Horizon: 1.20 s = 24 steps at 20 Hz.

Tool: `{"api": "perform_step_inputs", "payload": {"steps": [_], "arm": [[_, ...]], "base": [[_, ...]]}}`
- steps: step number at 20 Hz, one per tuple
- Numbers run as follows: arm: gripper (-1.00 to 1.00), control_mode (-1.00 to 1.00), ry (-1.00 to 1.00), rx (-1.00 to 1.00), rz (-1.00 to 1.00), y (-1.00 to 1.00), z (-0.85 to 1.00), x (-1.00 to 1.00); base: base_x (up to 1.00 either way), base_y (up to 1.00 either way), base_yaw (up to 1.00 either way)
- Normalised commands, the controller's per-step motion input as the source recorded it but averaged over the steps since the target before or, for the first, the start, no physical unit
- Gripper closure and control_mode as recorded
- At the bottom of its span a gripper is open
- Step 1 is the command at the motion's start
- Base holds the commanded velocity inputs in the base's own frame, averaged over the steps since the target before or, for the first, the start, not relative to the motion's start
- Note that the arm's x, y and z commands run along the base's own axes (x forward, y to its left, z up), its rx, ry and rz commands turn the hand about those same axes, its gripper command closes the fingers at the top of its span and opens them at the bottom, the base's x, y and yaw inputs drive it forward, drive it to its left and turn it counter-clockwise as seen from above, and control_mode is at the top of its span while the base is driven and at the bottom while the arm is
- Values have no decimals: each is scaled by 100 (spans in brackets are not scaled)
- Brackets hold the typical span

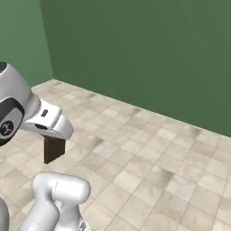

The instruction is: Start the toaster. Once the lever pops up, take the bread to the plate on the dining counter.

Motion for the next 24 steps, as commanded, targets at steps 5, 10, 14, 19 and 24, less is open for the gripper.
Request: {"api": "perform_step_inputs", "payload": {"steps": [5, 10, 14, 19, 24], "arm": [[100, 100, 0, 0, 0, 0, 0, 0], [100, 100, 0, 0, 0, 0, 0, 0], [100, 100, 0, 0, 0, 0, 0, 0], [100, 100, 0, 0, 0, 0, 0, 0], [100, 100, 0, 0, 0, 0, 0, 0]], "base": [[99, 0, -32], [100, 9, -55], [100, 18, -56], [99, 10, -57], [83, 0, -65]]}}
